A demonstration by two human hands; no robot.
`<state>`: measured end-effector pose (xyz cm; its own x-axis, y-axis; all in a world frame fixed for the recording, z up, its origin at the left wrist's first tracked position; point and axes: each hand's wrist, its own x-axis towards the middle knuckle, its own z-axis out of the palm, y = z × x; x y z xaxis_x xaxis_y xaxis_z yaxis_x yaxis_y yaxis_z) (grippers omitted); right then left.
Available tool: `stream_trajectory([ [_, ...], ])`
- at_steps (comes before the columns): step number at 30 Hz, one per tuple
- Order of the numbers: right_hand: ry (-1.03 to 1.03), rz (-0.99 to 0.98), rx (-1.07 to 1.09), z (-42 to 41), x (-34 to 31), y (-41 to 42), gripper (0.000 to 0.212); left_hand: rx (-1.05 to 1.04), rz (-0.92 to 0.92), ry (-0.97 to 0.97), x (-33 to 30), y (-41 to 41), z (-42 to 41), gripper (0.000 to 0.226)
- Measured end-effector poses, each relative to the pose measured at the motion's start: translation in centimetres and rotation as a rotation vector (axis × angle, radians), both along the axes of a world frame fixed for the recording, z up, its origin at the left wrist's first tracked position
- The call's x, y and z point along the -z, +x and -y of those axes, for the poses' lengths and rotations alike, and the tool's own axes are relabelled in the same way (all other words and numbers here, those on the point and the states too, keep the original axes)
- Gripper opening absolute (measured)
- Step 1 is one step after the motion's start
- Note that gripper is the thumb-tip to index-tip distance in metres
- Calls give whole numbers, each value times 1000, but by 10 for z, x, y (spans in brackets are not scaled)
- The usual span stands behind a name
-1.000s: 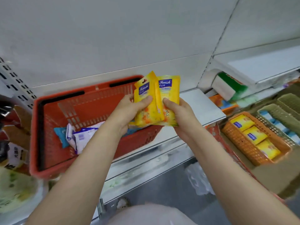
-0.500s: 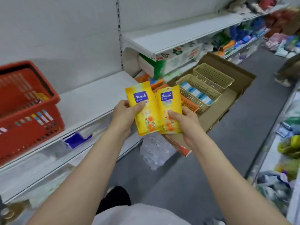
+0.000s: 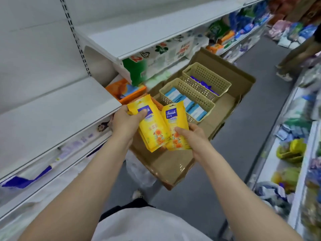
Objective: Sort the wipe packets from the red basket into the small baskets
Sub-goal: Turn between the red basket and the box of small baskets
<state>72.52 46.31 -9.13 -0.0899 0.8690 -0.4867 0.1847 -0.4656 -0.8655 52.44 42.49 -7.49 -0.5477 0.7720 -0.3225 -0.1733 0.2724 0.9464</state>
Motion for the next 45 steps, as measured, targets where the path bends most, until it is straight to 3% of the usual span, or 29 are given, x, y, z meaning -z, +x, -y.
stream_trajectory([
  [4, 29, 53, -7, -66, 2, 6, 38, -65, 29, -85, 5, -13, -48, 30],
  [10, 16, 141, -174, -143, 29, 0, 32, -395, 117, -110, 19, -43, -69, 41],
  [14, 14, 242, -529, -190, 53, -18, 40, -556, 177, -104, 30, -39, -70, 50],
  [18, 59, 390, -870, -235, 66, -44, 57, -718, 248, -84, 40, -18, -54, 39],
  [24, 192, 455, -1332, -286, 80, -90, 54, -978, 345, -30, 63, 20, -32, 32],
  [27, 215, 583, -1680, -288, 77, -105, 43, -1012, 386, -43, 79, 41, -29, 28],
  [30, 230, 653, -1882, -272, 84, -103, 47, -1018, 409, -54, 90, 59, -29, 23],
  [37, 343, 647, -1955, -228, 114, -70, 41, -1066, 416, -42, 98, 70, -23, 34],
  [43, 868, 792, -1845, -207, 111, -54, 31, -1040, 464, -84, 100, 76, -21, 33],
  [45, 912, 729, -1733, -206, 108, -52, 31, -991, 466, -113, 98, 74, -24, 28],
])
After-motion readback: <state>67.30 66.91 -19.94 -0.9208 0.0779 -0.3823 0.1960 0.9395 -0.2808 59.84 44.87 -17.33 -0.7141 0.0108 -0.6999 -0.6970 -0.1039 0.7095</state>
